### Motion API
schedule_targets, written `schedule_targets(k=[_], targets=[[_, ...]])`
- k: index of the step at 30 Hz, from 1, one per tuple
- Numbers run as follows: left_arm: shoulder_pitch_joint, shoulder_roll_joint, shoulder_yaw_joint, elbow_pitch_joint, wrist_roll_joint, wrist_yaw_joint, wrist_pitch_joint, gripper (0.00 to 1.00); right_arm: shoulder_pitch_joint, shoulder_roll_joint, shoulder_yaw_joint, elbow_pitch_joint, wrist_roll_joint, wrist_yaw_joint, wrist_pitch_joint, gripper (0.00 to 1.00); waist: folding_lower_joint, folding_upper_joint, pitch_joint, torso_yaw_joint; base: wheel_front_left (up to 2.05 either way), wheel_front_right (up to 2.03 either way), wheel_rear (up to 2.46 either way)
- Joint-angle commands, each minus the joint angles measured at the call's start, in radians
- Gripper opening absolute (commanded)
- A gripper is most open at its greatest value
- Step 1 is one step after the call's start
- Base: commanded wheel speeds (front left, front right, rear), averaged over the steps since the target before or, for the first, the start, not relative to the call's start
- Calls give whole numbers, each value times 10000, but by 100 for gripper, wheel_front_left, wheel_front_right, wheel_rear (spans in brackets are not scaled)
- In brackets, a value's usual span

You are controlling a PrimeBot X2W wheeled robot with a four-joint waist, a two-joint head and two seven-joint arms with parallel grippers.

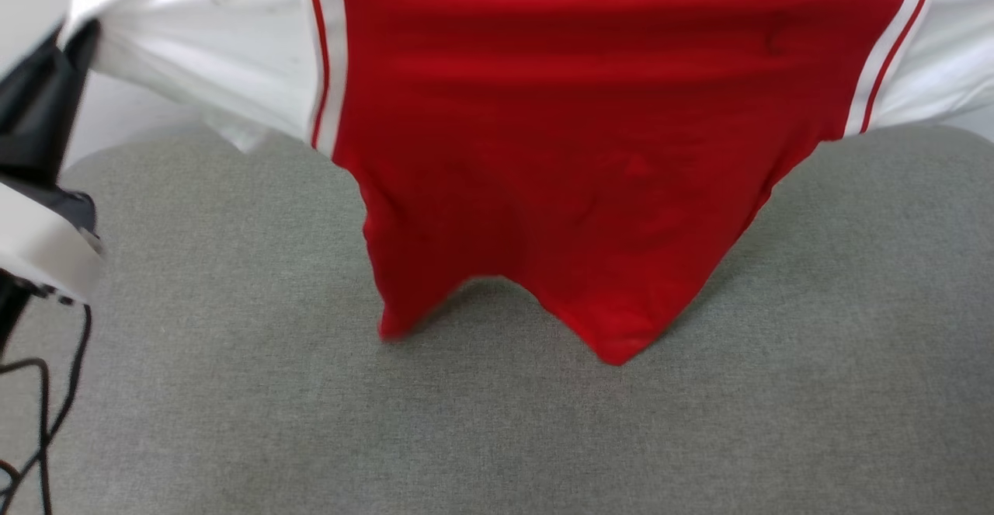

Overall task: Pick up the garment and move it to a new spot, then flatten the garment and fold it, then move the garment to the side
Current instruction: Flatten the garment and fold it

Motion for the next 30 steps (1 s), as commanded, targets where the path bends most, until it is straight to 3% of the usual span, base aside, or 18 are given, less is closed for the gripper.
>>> schedule_targets(k=[1,9,19,24,30], targets=[[-274,169,196,-12,94,40,-125,0,-350,-112,-53,-72,-57,-17,36,0,1,-1,17,8,0,0,0],[-1202,512,434,66,146,-138,-88,0,-1529,-5,-177,-101,-175,-19,91,0,1,-1,520,30,0,0,0],[-3805,929,95,1423,375,-1105,-139,0,-4033,-142,181,620,-661,-19,-267,0,1,-1,2425,140,0,0,0],[-5657,713,-312,2549,678,-1534,-438,0,-5701,-220,470,1394,-1115,-21,-741,0,1,-1,3619,280,0,0,0],[-8261,248,-941,4297,1342,-1811,-1184,0,-7896,142,615,2644,-1828,-21,-1797,0,1,-1,4886,392,0,0,0]])
